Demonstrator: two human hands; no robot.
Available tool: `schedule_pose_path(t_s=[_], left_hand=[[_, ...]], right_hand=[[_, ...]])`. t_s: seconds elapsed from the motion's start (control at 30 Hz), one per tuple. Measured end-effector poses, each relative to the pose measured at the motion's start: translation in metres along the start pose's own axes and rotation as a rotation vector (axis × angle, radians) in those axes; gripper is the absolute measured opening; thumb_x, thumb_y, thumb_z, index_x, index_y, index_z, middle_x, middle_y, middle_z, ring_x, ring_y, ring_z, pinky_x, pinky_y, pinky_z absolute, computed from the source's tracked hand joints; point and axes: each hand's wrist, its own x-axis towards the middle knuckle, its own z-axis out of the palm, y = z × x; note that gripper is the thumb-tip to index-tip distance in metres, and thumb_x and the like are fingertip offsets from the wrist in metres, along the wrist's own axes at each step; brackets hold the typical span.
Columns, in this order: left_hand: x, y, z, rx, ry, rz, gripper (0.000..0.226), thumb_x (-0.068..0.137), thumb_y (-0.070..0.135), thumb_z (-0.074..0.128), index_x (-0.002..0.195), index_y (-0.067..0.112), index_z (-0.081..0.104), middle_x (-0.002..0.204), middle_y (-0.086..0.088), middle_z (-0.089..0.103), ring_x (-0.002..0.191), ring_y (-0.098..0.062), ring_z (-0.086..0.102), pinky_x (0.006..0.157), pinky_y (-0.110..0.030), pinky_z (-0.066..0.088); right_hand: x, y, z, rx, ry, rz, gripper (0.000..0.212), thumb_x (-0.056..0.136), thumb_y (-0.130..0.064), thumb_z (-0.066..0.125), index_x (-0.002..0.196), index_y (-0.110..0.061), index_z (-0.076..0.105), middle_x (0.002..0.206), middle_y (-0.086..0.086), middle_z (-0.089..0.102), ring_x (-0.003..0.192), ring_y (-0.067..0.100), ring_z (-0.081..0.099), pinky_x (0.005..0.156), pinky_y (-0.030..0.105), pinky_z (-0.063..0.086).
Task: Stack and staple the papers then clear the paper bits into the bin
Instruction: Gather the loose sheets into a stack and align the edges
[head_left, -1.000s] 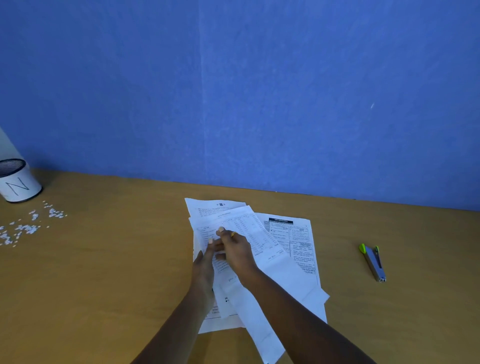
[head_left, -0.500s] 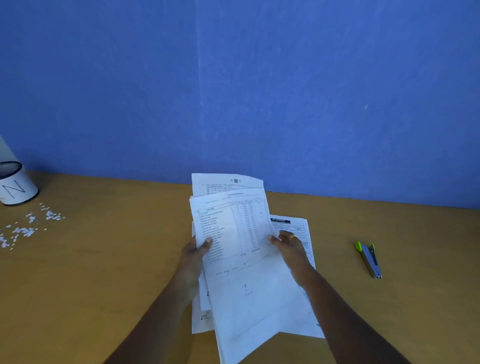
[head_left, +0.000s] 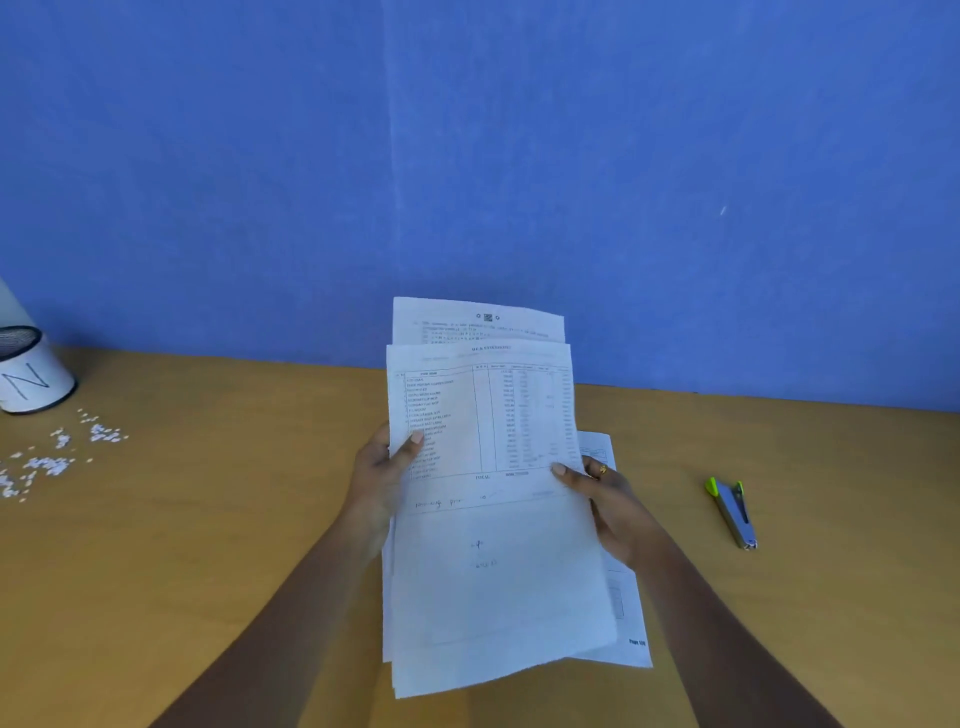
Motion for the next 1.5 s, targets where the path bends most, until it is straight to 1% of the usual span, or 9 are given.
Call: schedule_pose_path(t_s=[0.13, 0.3, 0.43, 0.7, 0.9, 1.07, 1.23, 1.4, 1.5], left_hand=[[0.006, 0.004, 0.005, 0.083, -0.022, 0.027, 0.024, 0.093, 0.011, 0.048, 0.116, 0.010, 0.055, 0.101, 0.007, 0.064, 0.081, 0.005, 0.065, 0.068, -0.010, 0.051], [0.016, -0.013, 0.008, 0.125, 0.020, -0.118, 0.023, 0.094, 0.017, 0.049, 0.111, 0.006, 0.061, 0.111, -0.012, 0.064, 0.106, -0.030, 0.060, 0.096, -0.043, 0.046], [0.022, -0.038, 0.001, 0.292, 0.166, -0.263, 0.019, 0.090, 0.014, 0.056, 0.105, 0.003, 0.061, 0.097, -0.011, 0.061, 0.077, -0.022, 0.057, 0.070, -0.032, 0.047], [0.008, -0.068, -0.017, 1.147, 0.298, -0.546, 0.101, 0.061, 0.055, 0.076, 0.130, -0.004, 0.033, 0.136, -0.020, 0.035, 0.130, -0.033, 0.031, 0.097, -0.038, 0.038], [0.000, -0.076, -0.004, 1.385, 0.234, -0.515, 0.106, 0.058, 0.066, 0.071, 0.129, -0.002, 0.030, 0.132, -0.015, 0.038, 0.125, -0.027, 0.036, 0.096, -0.033, 0.040], [-0.001, -0.083, 0.002, 1.288, 0.281, -0.529, 0.101, 0.058, 0.057, 0.077, 0.128, -0.002, 0.033, 0.131, -0.017, 0.040, 0.124, -0.029, 0.038, 0.093, -0.035, 0.041], [0.000, -0.079, 0.002, 1.106, 0.361, -0.505, 0.092, 0.058, 0.032, 0.085, 0.125, -0.002, 0.031, 0.126, -0.020, 0.049, 0.118, -0.035, 0.046, 0.094, -0.042, 0.041], [0.004, -0.075, -0.002, 0.839, 0.428, -0.439, 0.069, 0.066, -0.002, 0.075, 0.119, 0.001, 0.031, 0.106, -0.023, 0.059, 0.093, -0.040, 0.059, 0.075, -0.043, 0.051], [0.006, -0.074, 0.001, 0.730, 0.417, -0.399, 0.067, 0.069, -0.006, 0.073, 0.125, -0.001, 0.035, 0.111, -0.026, 0.058, 0.094, -0.040, 0.058, 0.071, -0.039, 0.046]], right_hand=[[-0.004, -0.001, -0.002, -0.043, -0.031, -0.031, 0.030, 0.082, -0.013, 0.067, 0.111, -0.012, 0.065, 0.108, 0.005, 0.072, 0.102, 0.024, 0.067, 0.092, 0.042, 0.052], [-0.005, 0.007, -0.012, -0.051, 0.053, -0.128, 0.033, 0.073, -0.012, 0.074, 0.105, -0.009, 0.067, 0.098, 0.004, 0.075, 0.088, 0.019, 0.072, 0.075, 0.033, 0.060], [-0.008, 0.016, -0.032, 0.004, 0.142, -0.134, 0.046, 0.069, -0.018, 0.078, 0.110, -0.001, 0.065, 0.103, 0.013, 0.072, 0.087, 0.023, 0.071, 0.070, 0.034, 0.060], [-0.026, 0.037, -0.069, 0.088, 0.204, -0.074, 0.039, 0.076, -0.016, 0.070, 0.113, -0.006, 0.064, 0.112, 0.013, 0.069, 0.100, 0.032, 0.067, 0.079, 0.044, 0.057], [-0.031, 0.045, -0.081, 0.167, 0.238, -0.090, 0.037, 0.080, -0.016, 0.067, 0.117, -0.013, 0.062, 0.120, 0.010, 0.066, 0.109, 0.033, 0.062, 0.089, 0.051, 0.051], [-0.034, 0.049, -0.084, 0.146, 0.243, -0.084, 0.088, 0.034, -0.042, 0.093, 0.114, -0.016, 0.064, 0.116, 0.008, 0.069, 0.108, 0.032, 0.063, 0.091, 0.054, 0.050], [-0.038, 0.049, -0.087, 0.179, 0.254, -0.084, 0.050, 0.063, -0.027, 0.078, 0.110, -0.016, 0.065, 0.119, 0.011, 0.066, 0.109, 0.034, 0.062, 0.092, 0.056, 0.048], [-0.039, 0.044, -0.089, 0.162, 0.264, -0.087, 0.084, 0.031, -0.042, 0.093, 0.108, -0.018, 0.067, 0.113, 0.007, 0.070, 0.106, 0.031, 0.064, 0.088, 0.052, 0.052], [-0.040, 0.041, -0.092, 0.169, 0.277, -0.085, 0.075, 0.042, -0.036, 0.089, 0.110, -0.016, 0.065, 0.116, 0.008, 0.068, 0.107, 0.031, 0.064, 0.088, 0.050, 0.053]])
